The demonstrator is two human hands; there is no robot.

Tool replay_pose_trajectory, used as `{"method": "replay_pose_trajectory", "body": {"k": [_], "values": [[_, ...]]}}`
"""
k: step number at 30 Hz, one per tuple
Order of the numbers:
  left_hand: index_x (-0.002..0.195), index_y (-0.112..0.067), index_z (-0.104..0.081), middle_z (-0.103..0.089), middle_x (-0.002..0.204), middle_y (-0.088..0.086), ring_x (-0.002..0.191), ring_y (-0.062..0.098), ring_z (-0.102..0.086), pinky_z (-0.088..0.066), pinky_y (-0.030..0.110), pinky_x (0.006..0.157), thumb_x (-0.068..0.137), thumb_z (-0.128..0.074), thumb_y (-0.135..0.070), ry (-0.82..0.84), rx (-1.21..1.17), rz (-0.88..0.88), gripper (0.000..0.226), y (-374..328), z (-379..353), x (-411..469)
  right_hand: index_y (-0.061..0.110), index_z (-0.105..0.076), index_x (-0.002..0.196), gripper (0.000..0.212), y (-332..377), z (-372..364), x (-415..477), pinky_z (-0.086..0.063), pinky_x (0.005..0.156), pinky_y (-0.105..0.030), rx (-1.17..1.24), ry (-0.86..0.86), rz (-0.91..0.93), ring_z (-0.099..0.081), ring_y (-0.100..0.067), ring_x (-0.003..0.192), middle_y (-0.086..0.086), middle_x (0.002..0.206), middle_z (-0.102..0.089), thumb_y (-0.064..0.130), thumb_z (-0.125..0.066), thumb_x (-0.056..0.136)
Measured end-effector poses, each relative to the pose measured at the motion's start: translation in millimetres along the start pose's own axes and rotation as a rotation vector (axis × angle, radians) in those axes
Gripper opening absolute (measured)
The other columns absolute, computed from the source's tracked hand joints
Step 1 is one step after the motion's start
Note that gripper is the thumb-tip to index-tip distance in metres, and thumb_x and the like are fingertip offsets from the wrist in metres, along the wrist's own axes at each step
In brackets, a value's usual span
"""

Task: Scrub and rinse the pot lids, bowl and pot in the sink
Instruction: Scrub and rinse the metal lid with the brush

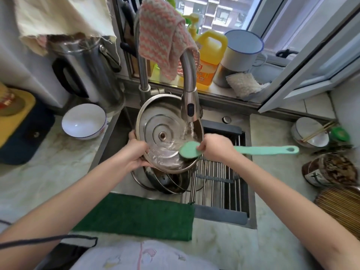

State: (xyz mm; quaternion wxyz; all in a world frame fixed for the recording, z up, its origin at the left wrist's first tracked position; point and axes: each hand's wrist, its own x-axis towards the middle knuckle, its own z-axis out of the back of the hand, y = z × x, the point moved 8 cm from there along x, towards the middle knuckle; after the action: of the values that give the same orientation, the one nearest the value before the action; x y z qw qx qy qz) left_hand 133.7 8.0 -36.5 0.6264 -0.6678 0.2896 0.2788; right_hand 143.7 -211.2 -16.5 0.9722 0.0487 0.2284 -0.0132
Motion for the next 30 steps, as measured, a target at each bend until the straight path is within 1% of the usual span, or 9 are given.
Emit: {"method": "replay_pose_trajectory", "body": {"k": [3,6,8,12,16,20,24,26,30], "values": [[0.142,-0.029,-0.019,-0.035,0.132,0.01,0.11,0.042,-0.051,-0.053,0.049,0.044,0.081,-0.03,0.017,-0.004,0.059,-0.001,0.077,3,2,1,0.015,-0.062,0.115,0.024,1,24,4,-0.041,0.06,-0.032,-0.323,-0.24,0.08,-0.063,-0.022,0.089,0.0,0.108,-0.056,0.018,-0.059,0.091],[0.143,-0.027,-0.018,-0.036,0.12,0.008,0.101,0.038,-0.051,-0.049,0.054,0.052,0.083,-0.029,0.016,-0.027,0.01,0.004,0.075,0,6,4,0.013,-0.058,0.122,0.032,12,16,-5,-0.036,0.054,-0.031,-0.408,-0.336,0.259,-0.062,-0.021,0.079,-0.001,0.109,-0.052,0.011,-0.055,0.091],[0.141,-0.025,-0.02,-0.038,0.119,0.01,0.096,0.037,-0.051,-0.049,0.058,0.055,0.082,-0.028,0.016,-0.035,-0.005,-0.003,0.073,-2,9,5,0.011,-0.062,0.116,0.028,8,3,-8,-0.042,0.055,-0.033,-0.269,-0.285,0.227,-0.059,-0.021,0.073,-0.001,0.104,-0.051,0.009,-0.055,0.09],[0.145,-0.026,-0.017,-0.04,0.123,0.012,0.094,0.034,-0.049,-0.05,0.056,0.057,0.084,-0.031,0.016,-0.041,0.007,-0.001,0.075,1,6,2,0.018,-0.072,0.109,0.024,18,-37,-16,-0.052,0.083,-0.03,0.254,0.073,0.124,-0.063,-0.016,0.094,0.003,0.108,-0.067,0.014,-0.06,0.089],[0.146,-0.029,-0.014,-0.041,0.124,0.007,0.082,0.028,-0.054,-0.054,0.05,0.052,0.087,-0.034,0.012,-0.018,0.044,-0.061,0.075,4,-2,-1,0.01,-0.071,0.111,0.022,37,-55,-34,-0.043,0.049,-0.019,0.708,0.336,0.014,-0.048,-0.007,0.053,0.006,0.077,-0.066,0.014,-0.063,0.09],[0.146,-0.028,-0.015,-0.042,0.115,0.007,0.087,0.03,-0.051,-0.051,0.056,0.064,0.087,-0.035,0.012,0.0,0.01,-0.051,0.074,4,6,-3,0.022,-0.073,0.107,0.021,16,-35,-21,-0.052,0.083,-0.029,0.306,0.16,0.054,-0.062,-0.012,0.093,0.007,0.112,-0.068,0.021,-0.067,0.087],[0.144,-0.026,-0.017,-0.037,0.128,0.012,0.108,0.041,-0.049,-0.05,0.054,0.054,0.082,-0.03,0.017,0.004,0.004,0.045,0.076,18,11,0,0.022,-0.07,0.109,0.02,-7,-2,0,-0.046,0.067,-0.032,-0.068,-0.132,0.06,-0.062,-0.022,0.088,0.004,0.102,-0.057,0.023,-0.062,0.091],[0.14,-0.024,-0.02,-0.036,0.13,0.014,0.108,0.042,-0.049,-0.051,0.054,0.053,0.082,-0.03,0.018,0.03,0.027,0.075,0.072,22,7,-2,0.015,-0.069,0.105,0.018,-2,13,7,-0.039,0.057,-0.031,-0.25,-0.318,0.142,-0.063,-0.025,0.077,-0.002,0.097,-0.052,0.017,-0.062,0.089],[0.125,-0.022,-0.03,-0.038,0.121,0.016,0.105,0.042,-0.049,-0.048,0.063,0.072,0.085,-0.028,0.018,0.071,0.008,0.119,0.056,25,1,-7,0.014,-0.071,0.104,0.039,5,19,0,-0.036,0.037,-0.025,-0.451,-0.571,0.335,-0.058,-0.02,0.048,-0.003,0.088,-0.06,0.01,-0.079,0.067]]}}
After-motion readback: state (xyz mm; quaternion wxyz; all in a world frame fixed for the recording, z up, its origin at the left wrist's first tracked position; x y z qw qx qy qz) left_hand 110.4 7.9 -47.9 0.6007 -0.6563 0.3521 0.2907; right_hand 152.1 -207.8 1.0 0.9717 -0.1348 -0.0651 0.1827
